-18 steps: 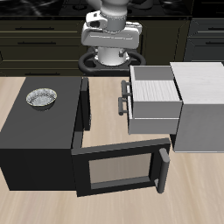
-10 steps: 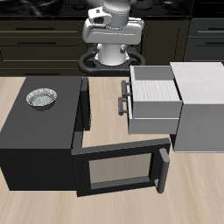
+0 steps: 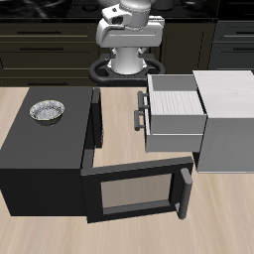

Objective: Close the top drawer of the white cabinet and place the bowl in the middle drawer

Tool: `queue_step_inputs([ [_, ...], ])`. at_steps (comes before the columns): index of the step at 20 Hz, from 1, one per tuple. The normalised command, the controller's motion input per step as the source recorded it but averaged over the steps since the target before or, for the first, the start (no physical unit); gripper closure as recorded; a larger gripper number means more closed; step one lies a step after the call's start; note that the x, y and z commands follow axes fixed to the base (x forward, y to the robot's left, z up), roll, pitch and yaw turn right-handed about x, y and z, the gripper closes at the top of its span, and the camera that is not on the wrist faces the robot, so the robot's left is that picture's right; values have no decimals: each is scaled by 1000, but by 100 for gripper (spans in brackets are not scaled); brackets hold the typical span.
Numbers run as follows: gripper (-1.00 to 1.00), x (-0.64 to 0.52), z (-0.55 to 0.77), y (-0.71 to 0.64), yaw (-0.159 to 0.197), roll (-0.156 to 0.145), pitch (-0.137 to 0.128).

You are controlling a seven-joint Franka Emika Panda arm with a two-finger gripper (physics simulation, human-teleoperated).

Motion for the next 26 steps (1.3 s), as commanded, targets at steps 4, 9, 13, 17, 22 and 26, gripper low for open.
queue_step_inputs([
  [4, -100, 167, 3, -160, 139, -34, 6],
  [9, -100, 201, -38, -112, 161, 10, 45],
  [13, -100, 88, 95, -57, 137, -33, -34],
  [17, -100, 159, -11, -15, 170, 4, 34],
  [22, -100, 68, 9, -13, 124, 27, -21],
  [26, -100, 106, 91, -145, 55, -19, 15],
])
